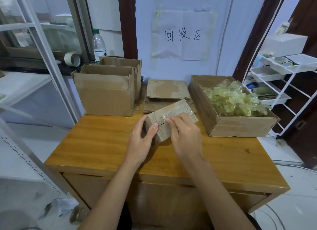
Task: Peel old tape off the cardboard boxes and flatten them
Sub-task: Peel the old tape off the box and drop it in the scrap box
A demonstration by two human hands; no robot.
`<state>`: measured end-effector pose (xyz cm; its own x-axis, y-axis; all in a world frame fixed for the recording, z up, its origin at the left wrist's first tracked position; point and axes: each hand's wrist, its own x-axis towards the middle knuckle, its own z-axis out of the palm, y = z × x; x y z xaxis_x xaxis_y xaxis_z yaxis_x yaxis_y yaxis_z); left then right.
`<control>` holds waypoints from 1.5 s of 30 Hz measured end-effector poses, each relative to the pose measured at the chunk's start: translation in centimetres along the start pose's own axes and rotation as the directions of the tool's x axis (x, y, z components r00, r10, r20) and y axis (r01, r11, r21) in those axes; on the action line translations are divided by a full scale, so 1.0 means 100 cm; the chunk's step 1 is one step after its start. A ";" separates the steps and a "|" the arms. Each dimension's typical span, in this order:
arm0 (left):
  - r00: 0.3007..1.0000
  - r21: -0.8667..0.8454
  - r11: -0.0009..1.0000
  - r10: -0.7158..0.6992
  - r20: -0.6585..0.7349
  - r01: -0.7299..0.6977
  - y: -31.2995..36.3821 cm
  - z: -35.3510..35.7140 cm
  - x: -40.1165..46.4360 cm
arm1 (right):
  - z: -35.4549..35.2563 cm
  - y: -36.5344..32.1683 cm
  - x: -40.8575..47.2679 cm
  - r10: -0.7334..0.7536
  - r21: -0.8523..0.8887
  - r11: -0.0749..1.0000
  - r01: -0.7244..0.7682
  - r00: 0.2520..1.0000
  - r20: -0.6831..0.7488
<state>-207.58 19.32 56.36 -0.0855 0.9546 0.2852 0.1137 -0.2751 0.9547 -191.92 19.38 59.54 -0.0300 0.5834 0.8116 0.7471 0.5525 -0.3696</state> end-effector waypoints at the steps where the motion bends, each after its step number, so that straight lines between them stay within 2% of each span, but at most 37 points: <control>1: 1.000 -0.005 1.000 -0.001 0.002 0.001 0.000 0.000 0.000 | 0.000 0.002 -0.002 -0.015 0.011 1.000 0.014 1.000 0.008; 4: 1.000 -0.018 1.000 0.000 0.004 0.000 0.001 0.000 0.000 | -0.001 0.006 -0.005 -0.011 0.042 0.999 0.009 0.999 0.049; 7: 1.000 -0.005 1.000 0.002 0.004 -0.002 -0.001 0.001 0.001 | -0.003 0.007 0.003 0.066 0.075 0.994 -0.073 0.993 0.099; 12: 1.000 0.017 1.000 -0.007 -0.006 0.007 -0.004 0.000 0.002 | -0.008 0.005 0.009 0.116 0.001 0.993 -0.119 0.974 0.195; 15: 1.000 0.014 0.999 -0.030 -0.007 0.030 -0.005 0.001 0.003 | -0.010 0.004 0.011 0.213 0.026 0.974 -0.223 0.954 0.212; 19: 0.999 0.006 0.999 -0.046 -0.012 0.046 -0.007 0.002 0.003 | -0.010 0.004 0.016 0.351 0.135 0.919 -0.371 0.924 0.155; 23: 0.999 0.010 0.999 -0.042 -0.018 0.042 -0.006 0.003 0.003 | -0.014 0.003 0.019 0.549 0.377 0.753 -0.539 0.831 0.090; 28: 0.999 0.001 0.999 -0.045 -0.024 0.045 -0.003 0.002 0.002 | -0.013 0.001 0.014 0.469 0.356 0.814 -0.459 0.881 0.063; 33: 0.999 -0.004 0.999 -0.046 -0.027 0.046 0.000 0.002 0.000 | -0.010 0.005 0.011 0.454 0.366 0.822 -0.437 0.890 0.044; 39: 0.999 -0.003 0.999 -0.048 -0.024 0.048 0.002 0.002 0.000 | -0.016 0.006 0.022 0.500 0.362 0.765 -0.533 0.845 0.188; 45: 0.999 -0.016 0.999 -0.049 -0.017 0.049 0.002 0.002 -0.001 | -0.022 0.008 0.024 0.420 0.264 0.832 -0.488 0.865 0.275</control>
<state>-207.36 19.19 56.52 -0.1076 0.9650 0.2393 0.0939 -0.2297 0.9687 -189.95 19.90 62.20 0.1046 0.9004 0.4224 0.4614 0.3323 -0.8226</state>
